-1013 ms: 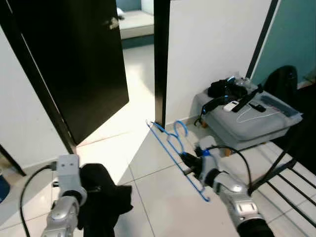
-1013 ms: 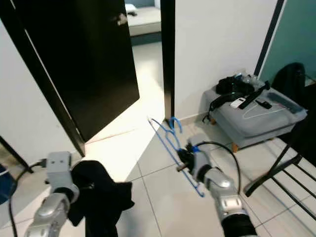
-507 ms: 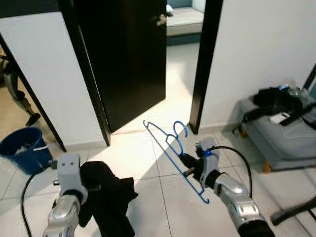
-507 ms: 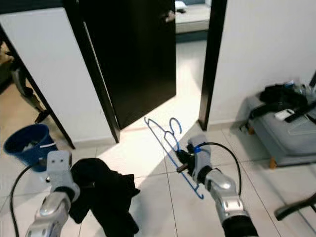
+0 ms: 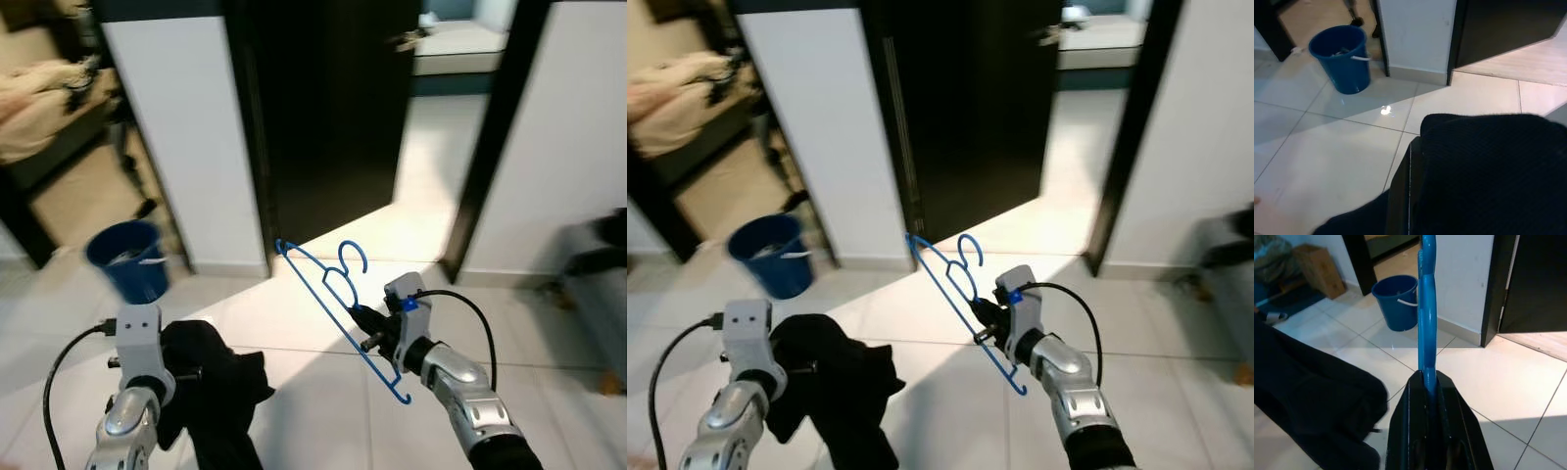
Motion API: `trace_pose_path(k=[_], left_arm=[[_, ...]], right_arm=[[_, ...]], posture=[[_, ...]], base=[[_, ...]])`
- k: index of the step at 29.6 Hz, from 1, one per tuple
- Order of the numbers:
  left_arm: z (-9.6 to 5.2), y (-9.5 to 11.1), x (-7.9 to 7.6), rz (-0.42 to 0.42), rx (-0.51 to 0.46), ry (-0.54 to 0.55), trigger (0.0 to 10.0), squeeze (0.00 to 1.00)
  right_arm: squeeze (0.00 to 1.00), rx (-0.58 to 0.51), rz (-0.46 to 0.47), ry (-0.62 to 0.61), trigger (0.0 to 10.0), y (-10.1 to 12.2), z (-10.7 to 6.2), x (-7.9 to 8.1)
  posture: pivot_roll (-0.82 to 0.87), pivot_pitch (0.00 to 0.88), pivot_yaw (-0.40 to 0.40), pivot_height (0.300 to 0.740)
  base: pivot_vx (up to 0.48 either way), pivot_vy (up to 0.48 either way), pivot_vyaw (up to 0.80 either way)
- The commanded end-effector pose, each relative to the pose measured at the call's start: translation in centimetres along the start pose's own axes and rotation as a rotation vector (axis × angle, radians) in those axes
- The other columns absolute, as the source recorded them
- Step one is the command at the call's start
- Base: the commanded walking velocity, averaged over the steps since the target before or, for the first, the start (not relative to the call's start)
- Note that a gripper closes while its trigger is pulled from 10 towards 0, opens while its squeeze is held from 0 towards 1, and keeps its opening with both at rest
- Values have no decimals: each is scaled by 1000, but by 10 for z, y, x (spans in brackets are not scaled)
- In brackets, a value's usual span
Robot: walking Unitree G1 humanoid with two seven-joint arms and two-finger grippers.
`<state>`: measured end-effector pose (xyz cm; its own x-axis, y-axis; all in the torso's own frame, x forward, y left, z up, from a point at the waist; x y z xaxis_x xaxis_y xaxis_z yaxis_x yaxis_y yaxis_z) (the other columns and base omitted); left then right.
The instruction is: Hang hanger
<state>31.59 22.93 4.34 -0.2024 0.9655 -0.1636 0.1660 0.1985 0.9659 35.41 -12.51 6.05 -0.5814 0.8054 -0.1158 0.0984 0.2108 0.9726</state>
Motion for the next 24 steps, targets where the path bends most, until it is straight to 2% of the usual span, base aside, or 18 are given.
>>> trace_pose_path(k=[1,24], left_arm=[[1,7,0,6,-30,-1,10000,0],[1,4,-6,0,-22,-3,10000,0]], right_arm=[[0,-5,-1,9,10000,2,2,3],[0,7,-19,16,10000,-1,0,-1]], posture=[[-20,0,39,740],[-26,0,32,740]], base=[[0,0,756],[0,0,756]])
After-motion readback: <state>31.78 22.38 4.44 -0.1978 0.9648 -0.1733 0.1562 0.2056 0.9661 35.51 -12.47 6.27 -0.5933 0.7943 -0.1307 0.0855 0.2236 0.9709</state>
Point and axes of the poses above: a point about 5 cm out from each wrist's last joint towards the gripper, its own z axis pointing out of the wrist towards the gripper, its own y axis along the axis of the wrist's last joint, x = y × z, the point moved 6 cm from there along z, pointing out of the wrist towards the gripper, and after that the axes turned 9 degrees about -z, right-handed, at the moved point
